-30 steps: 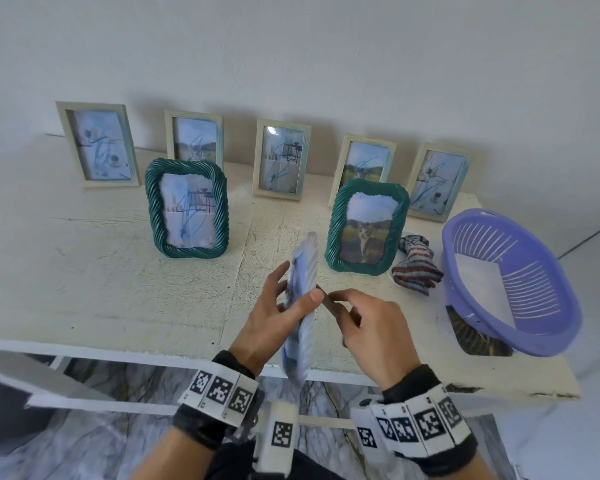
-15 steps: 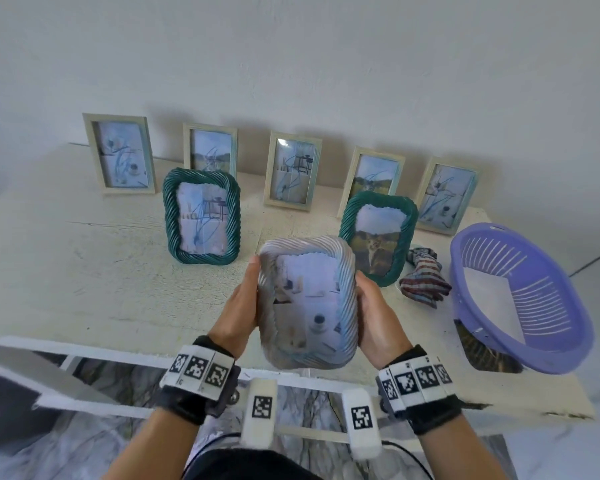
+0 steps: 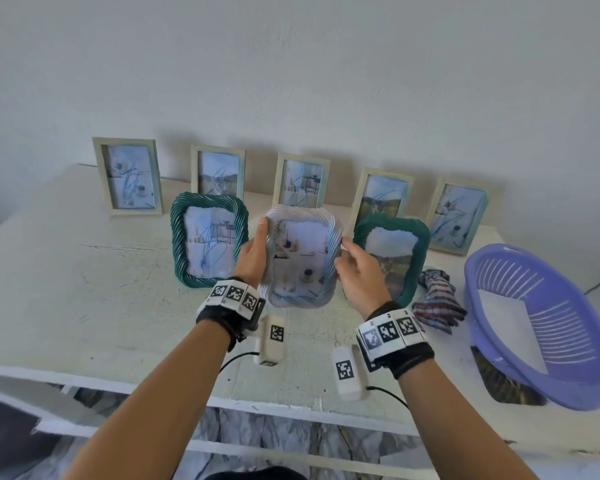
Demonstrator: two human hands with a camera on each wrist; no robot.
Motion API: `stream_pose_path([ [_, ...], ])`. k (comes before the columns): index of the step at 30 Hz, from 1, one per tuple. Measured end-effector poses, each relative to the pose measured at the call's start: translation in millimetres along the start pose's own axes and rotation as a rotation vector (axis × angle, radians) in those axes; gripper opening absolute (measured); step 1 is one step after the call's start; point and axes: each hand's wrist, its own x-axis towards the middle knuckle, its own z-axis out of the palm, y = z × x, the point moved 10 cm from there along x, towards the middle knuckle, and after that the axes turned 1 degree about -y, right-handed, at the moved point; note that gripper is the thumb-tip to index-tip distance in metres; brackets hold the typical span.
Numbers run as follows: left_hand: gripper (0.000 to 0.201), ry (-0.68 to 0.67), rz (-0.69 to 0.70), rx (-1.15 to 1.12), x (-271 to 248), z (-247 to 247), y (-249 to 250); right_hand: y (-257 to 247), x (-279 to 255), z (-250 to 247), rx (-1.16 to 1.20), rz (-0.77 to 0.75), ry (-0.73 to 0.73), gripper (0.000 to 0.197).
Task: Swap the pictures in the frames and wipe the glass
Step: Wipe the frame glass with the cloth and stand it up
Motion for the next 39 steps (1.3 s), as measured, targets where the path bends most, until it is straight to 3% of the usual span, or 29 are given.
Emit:
stream_pose_path([
  [3,0.068,0.009,0.016,0.024,13,3,10,-2,9,6,-0.032,-0.033,-0.012,0.039],
  [8,0.064,0.003,0.019,0.023,31,9,9,19,19,14,-0.078,0.056,-0.001,0.056],
  [15,0.066,-0.039,-0.003,0.035,51,13,0,31,25,20,-0.074,0.123,0.003,0.063],
  [20,0.081,-0.121,-0.020,0.096,55,16,-15,33,26,19,-0.082,0.142,0.016,0.063],
  [25,0.093,-0.209,0.031,0.146,41,10,-43,19,11,20,-0.135,0.116,-0.023,0.058],
  [28,0.072,-0.267,0.051,0.202,16,5,-43,10,-11,21,-0.208,0.126,-0.049,0.054],
  [32,0.067,-0.337,0.069,0.437,-9,-15,-54,3,-36,42,-0.263,0.090,-0.134,0.035],
  [34,0.053,-0.297,0.114,0.536,-13,-37,-54,0,-41,63,-0.209,0.073,-0.198,0.029],
  [39,0.020,0.069,0.321,0.444,-15,-113,-13,-28,-25,110,-0.161,0.004,-0.280,0.041],
])
